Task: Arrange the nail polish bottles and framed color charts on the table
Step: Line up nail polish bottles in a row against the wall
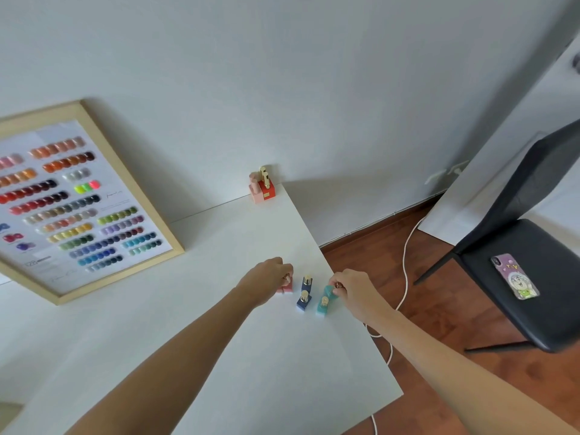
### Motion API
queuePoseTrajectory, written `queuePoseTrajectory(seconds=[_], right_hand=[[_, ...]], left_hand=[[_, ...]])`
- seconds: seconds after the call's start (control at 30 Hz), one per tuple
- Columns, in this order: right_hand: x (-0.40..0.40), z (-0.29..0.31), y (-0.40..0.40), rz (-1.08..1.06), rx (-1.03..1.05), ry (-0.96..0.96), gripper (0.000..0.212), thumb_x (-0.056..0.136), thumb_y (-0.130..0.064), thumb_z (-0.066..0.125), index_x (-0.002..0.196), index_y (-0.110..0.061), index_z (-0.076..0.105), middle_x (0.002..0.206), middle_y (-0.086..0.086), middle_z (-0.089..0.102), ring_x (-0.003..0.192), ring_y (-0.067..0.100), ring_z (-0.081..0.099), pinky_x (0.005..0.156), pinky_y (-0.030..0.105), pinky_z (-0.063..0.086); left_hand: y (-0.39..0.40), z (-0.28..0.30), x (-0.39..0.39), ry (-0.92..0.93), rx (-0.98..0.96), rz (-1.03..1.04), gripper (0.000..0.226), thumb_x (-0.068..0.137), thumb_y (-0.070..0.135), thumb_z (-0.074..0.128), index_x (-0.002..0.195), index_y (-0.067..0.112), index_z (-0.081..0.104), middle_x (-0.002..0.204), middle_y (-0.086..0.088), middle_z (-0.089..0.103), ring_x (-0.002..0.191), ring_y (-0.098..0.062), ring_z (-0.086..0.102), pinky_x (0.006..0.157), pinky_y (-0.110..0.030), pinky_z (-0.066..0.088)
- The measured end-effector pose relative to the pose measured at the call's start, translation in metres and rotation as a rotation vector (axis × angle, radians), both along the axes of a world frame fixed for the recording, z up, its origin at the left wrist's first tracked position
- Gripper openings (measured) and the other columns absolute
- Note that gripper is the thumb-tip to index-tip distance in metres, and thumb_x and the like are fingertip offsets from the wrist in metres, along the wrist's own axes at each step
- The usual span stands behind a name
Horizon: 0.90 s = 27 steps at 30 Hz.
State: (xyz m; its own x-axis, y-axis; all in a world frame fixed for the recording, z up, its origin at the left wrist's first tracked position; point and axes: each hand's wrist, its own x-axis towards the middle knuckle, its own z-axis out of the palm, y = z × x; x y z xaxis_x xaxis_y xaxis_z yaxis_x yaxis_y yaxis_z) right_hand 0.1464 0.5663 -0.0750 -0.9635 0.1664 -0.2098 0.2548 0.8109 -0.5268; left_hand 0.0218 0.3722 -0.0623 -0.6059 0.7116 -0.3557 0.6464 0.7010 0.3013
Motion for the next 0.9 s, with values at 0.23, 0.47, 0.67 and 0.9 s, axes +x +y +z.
queuePoseTrajectory(seconds=[0.23, 0.47, 0.67, 0.9], right_hand=[[0.012, -0.006, -0.006, -0.045, 0.059, -0.052, 0.02, 0.093, -0.009, 0.054, 0.109, -0.009, 0.065, 0.102, 0.011, 0.063, 0.091, 0.024, 0.059, 0.082, 0.035, 0.053], [0.019, -0.006, -0.02, -0.076, 0.009, -0.083, 0.023, 0.09, -0.014, 0.059, 0.111, -0.007, 0.062, 0.107, 0.013, 0.061, 0.097, 0.025, 0.058, 0.084, 0.035, 0.048], [0.024, -0.007, -0.034, -0.024, 0.031, -0.072, 0.032, 0.089, -0.021, 0.06, 0.12, -0.027, 0.051, 0.109, 0.005, 0.05, 0.097, 0.024, 0.058, 0.082, 0.037, 0.052], [0.021, -0.009, -0.023, 0.1, 0.086, -0.029, 0.014, 0.094, -0.017, 0.049, 0.103, -0.018, 0.06, 0.099, 0.005, 0.056, 0.086, 0.023, 0.059, 0.076, 0.039, 0.053]], left_hand=[[-0.007, -0.003, 0.014, 0.018, 0.007, 0.114, 0.018, 0.094, 0.01, 0.05, 0.107, 0.009, 0.062, 0.105, -0.009, 0.06, 0.09, -0.032, 0.063, 0.076, -0.037, 0.052], [-0.015, -0.005, 0.026, 0.004, 0.008, 0.23, 0.021, 0.093, 0.012, 0.046, 0.106, 0.007, 0.062, 0.105, -0.01, 0.06, 0.093, -0.033, 0.061, 0.075, -0.038, 0.05], [-0.018, -0.004, 0.03, 0.019, 0.024, 0.238, 0.022, 0.096, 0.015, 0.042, 0.104, 0.007, 0.061, 0.102, -0.012, 0.06, 0.088, -0.034, 0.061, 0.072, -0.038, 0.049], [-0.021, -0.002, 0.031, -0.003, 0.046, 0.259, 0.023, 0.095, 0.014, 0.045, 0.105, 0.008, 0.064, 0.103, -0.011, 0.06, 0.09, -0.033, 0.062, 0.071, -0.035, 0.049]])
